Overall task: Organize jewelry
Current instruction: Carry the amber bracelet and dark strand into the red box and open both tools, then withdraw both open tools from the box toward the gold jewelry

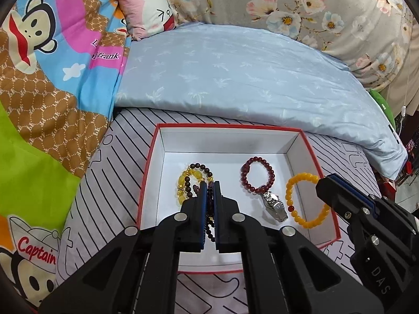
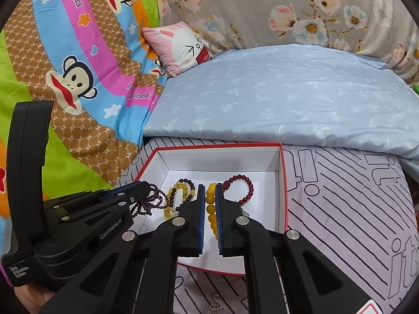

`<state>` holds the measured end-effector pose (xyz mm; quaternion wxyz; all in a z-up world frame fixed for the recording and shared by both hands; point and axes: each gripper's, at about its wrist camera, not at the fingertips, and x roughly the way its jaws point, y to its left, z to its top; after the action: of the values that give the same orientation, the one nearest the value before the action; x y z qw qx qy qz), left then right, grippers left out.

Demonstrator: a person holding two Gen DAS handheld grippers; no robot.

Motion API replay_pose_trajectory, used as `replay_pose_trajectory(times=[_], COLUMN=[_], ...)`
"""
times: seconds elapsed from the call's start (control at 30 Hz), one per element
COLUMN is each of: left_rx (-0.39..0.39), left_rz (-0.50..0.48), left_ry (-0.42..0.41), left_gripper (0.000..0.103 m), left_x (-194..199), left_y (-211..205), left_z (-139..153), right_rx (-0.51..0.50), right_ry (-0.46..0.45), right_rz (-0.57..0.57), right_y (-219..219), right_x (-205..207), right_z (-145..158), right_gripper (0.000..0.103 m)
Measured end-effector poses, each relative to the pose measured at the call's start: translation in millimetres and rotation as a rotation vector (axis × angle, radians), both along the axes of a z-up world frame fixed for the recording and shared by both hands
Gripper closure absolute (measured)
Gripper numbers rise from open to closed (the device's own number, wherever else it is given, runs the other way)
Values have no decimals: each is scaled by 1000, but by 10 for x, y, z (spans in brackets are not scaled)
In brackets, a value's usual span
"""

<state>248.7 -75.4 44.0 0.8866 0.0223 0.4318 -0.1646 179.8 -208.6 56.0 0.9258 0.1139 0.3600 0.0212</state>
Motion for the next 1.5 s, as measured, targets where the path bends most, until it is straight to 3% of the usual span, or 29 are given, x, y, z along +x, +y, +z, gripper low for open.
replay_pose_trajectory(times=[0.5, 0.93, 1.03, 1.1, 1.13, 1.2, 1.5], left_rx=[17, 25, 24, 28, 31, 31, 24], left_rz=[10, 11, 26, 38, 46, 47, 44], left_ry=[32, 32, 22, 14, 7, 4, 0], left_gripper=[99, 98, 92, 73, 70, 70, 70], left_x=[181, 208, 214, 216, 211, 199, 55], left_y=[-11, -33, -17, 0, 9, 28, 76], left_z=[-188, -219, -186, -164, -155, -142, -89], right_rx=[2, -2, -13, -23, -24, -24, -37], right_ry=[34, 28, 16, 9, 7, 0, -9], right_rz=[14, 23, 23, 16, 14, 10, 15], right_y=[74, 109, 110, 108, 104, 93, 158], right_x=[219, 256, 240, 227, 220, 194, 6], right_z=[-233, -238, -213, -187, -175, -147, -70], right_gripper=[95, 95, 91, 83, 81, 75, 73])
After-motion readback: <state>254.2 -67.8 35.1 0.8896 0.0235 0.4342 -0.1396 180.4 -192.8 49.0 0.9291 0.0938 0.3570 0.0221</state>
